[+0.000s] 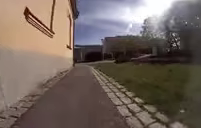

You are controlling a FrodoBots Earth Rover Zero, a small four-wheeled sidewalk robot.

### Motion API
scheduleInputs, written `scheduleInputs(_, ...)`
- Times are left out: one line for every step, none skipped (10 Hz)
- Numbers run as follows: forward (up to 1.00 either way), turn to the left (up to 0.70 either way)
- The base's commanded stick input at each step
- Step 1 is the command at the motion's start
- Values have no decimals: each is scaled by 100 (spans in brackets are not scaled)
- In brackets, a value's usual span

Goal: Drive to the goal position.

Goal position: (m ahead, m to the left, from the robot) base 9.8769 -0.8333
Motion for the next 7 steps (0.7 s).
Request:
scheduleInputs(70, 0)
scheduleInputs(70, 0)
scheduleInputs(70, 0)
scheduleInputs(70, 0)
scheduleInputs(70, 0)
scheduleInputs(70, 4)
scheduleInputs(70, 11)
